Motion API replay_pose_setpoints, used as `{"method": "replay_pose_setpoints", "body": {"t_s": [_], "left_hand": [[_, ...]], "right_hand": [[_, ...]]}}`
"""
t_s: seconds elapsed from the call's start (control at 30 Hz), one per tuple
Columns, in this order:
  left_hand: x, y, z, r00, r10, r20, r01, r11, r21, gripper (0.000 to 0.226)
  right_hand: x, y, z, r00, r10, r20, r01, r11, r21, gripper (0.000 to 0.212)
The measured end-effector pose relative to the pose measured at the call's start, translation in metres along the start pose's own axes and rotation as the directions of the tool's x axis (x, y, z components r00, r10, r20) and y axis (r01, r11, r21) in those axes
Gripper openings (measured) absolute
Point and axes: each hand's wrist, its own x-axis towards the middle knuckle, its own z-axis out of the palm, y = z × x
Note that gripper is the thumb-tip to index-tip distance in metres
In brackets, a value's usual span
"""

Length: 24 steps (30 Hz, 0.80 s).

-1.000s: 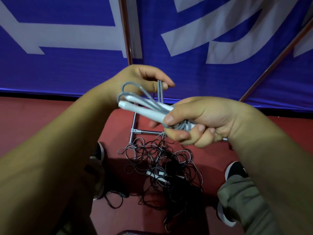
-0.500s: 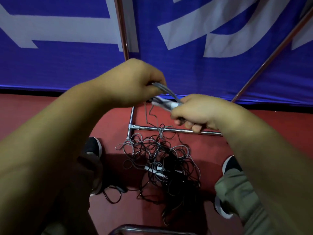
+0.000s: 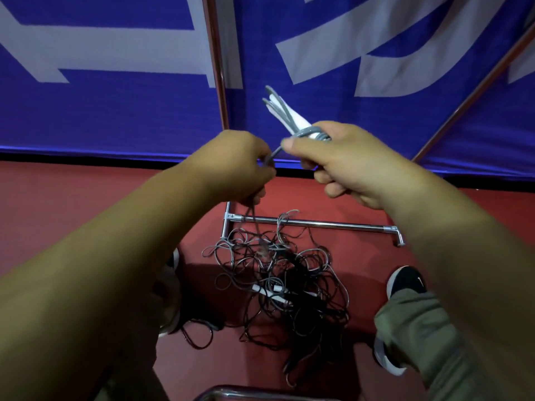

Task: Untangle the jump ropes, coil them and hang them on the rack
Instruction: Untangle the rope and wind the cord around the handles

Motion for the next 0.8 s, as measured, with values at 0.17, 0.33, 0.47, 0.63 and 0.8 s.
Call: {"method": "replay_pose_setpoints", "body": {"t_s": [0.17, 0.33, 0.47, 0.63, 0.8], "left_hand": [[-0.002, 0.014, 0.005, 0.987, -0.161, 0.014, 0.155, 0.921, -0.358, 0.030], [-0.005, 0.019, -0.006, 0.994, -0.037, 0.106, 0.109, 0.557, -0.823, 0.025], [-0.004, 0.013, -0.013, 0.993, 0.111, 0.052, -0.019, 0.558, -0.829, 0.027], [-0.007, 0.012, -0.014, 0.981, 0.181, 0.062, -0.071, 0.642, -0.763, 0.036], [-0.009, 0.009, -0.010, 0.984, 0.171, 0.058, -0.145, 0.940, -0.309, 0.026]], "right_hand": [[0.003, -0.007, 0.006, 0.993, 0.031, -0.117, -0.004, 0.974, 0.228, 0.053], [0.008, -0.008, -0.001, 0.980, 0.081, -0.179, -0.021, 0.949, 0.313, 0.054], [0.007, -0.008, -0.006, 0.977, 0.088, -0.195, -0.024, 0.951, 0.310, 0.055], [0.005, -0.010, -0.009, 0.974, 0.111, -0.200, -0.035, 0.936, 0.350, 0.039], [0.000, -0.015, -0.013, 0.987, 0.109, -0.120, -0.051, 0.913, 0.406, 0.029]]}}
